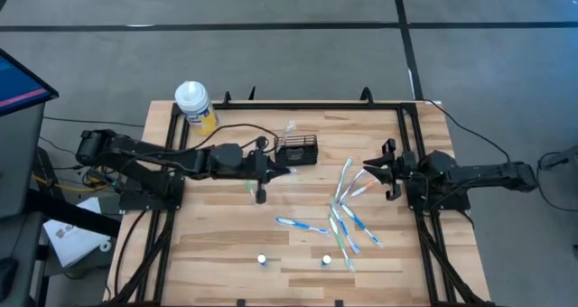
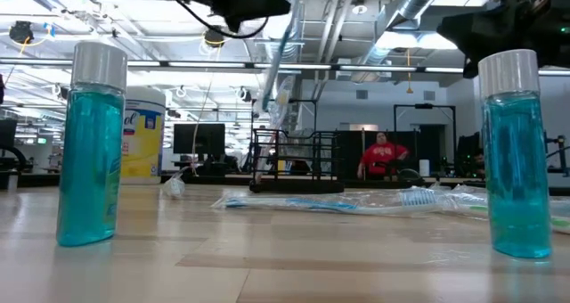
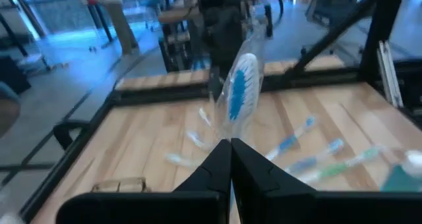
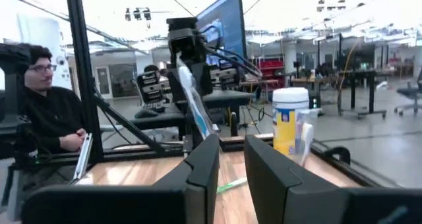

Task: Pick & Place toothbrushing station
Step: Put the blue toothbrush into the black mesh organizer

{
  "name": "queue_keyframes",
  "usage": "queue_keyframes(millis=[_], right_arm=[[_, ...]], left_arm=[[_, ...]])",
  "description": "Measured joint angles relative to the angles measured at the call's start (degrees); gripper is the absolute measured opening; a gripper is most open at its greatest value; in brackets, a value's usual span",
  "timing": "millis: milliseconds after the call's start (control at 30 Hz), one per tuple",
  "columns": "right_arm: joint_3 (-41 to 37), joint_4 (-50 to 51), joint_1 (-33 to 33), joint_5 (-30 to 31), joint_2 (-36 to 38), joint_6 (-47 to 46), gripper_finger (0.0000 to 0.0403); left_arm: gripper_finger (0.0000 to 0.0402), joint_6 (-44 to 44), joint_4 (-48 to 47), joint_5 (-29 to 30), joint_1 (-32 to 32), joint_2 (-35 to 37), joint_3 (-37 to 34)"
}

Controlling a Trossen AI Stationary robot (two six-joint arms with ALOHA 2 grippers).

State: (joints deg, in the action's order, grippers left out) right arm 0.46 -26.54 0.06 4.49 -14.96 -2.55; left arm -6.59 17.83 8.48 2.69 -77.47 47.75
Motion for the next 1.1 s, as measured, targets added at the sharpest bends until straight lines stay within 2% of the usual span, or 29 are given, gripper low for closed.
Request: queue_keyframes(millis=[333, 633, 833, 1100], right_arm=[[7.06, -8.33, -0.14, 0.00, -20.92, 2.57, 0.0065], [16.92, -10.76, -0.18, -0.02, -37.83, 3.20, 0.0065], [22.66, -10.78, 0.27, -0.17, -45.90, 6.11, 0.0065], [27.15, -10.89, 0.30, -0.17, -52.19, 6.13, 0.0071]], left_arm=[[0.0000, -0.02, 12.20, -1.99, -2.90, -8.02, 0.00], [0.0000, -0.02, 13.75, -2.28, -2.85, -8.31, 0.00], [0.0000, 0.00, 13.75, -2.26, -2.83, -8.31, 0.00], [0.0000, -0.01, 13.93, -2.21, -2.83, -8.31, 0.00]])
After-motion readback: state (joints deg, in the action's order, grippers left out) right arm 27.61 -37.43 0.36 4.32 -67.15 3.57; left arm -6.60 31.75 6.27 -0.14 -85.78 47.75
